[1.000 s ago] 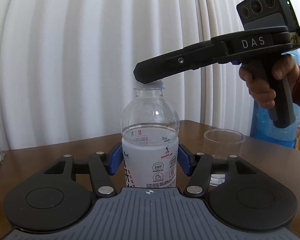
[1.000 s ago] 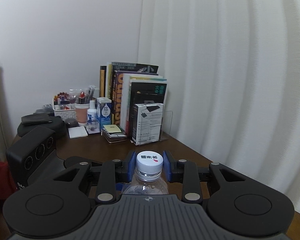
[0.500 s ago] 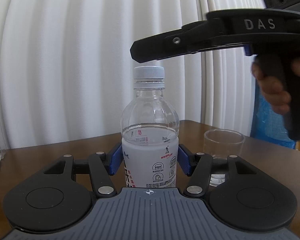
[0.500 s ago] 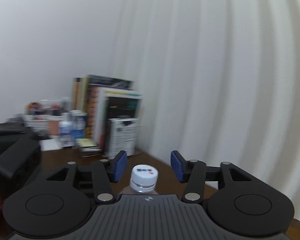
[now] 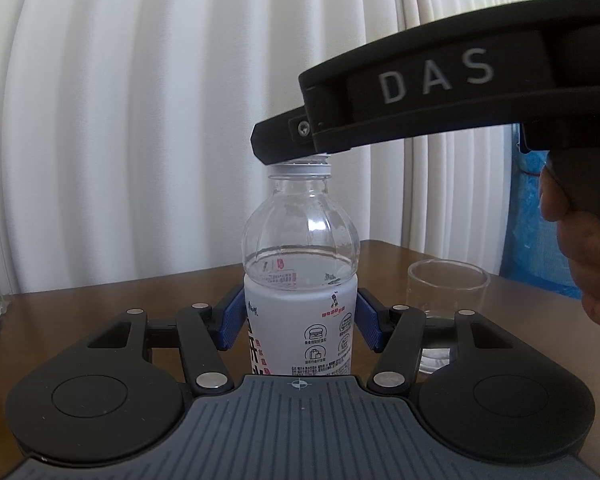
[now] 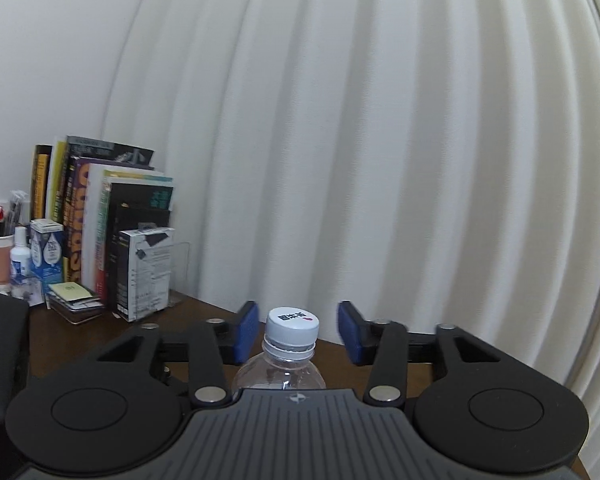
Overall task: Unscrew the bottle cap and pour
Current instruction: 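Twist the cap further with the right tool, then reopen, then regrip and twist the cap once more with the right tool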
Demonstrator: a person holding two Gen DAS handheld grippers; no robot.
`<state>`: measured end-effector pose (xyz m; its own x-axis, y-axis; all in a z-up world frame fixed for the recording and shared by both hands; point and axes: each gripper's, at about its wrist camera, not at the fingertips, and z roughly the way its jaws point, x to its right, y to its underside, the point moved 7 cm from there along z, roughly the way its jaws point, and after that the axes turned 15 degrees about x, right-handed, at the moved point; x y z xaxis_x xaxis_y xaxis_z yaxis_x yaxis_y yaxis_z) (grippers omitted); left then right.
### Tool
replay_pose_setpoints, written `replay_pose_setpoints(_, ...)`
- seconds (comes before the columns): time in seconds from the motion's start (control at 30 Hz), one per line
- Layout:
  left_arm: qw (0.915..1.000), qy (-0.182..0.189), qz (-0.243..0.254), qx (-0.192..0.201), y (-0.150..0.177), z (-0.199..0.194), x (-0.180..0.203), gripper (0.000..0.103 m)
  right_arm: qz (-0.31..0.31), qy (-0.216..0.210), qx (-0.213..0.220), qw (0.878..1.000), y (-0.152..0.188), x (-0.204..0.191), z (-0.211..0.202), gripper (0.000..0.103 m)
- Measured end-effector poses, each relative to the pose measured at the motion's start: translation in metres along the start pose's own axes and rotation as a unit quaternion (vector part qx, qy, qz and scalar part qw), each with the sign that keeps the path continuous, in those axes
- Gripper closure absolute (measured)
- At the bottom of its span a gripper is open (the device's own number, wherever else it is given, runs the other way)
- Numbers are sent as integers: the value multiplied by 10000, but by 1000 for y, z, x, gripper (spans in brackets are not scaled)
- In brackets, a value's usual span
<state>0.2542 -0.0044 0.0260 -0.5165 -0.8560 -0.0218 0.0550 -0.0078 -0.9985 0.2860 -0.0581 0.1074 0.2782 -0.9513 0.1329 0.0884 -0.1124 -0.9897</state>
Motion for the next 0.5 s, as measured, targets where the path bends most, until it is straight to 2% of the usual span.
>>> replay_pose_setpoints(0.03,10000,-1,-2,-1,0,-1,0,45,-2,22,0,10000,0,-1,0,70)
replay_pose_setpoints(0.23,10000,-2,-2,4,-1,-1,-1,45,5,-52,-20,10000,-1,0,-3,71)
replay_pose_setpoints(0.33,10000,4,-5,6,-2,-2,-1,45,179,-303,-83,9993,-4,6,-4,71)
replay_pose_setpoints(0.5,10000,13,-7,-1,-3,0,-1,45,454,-1037,-207,9934,-7,25,3,71)
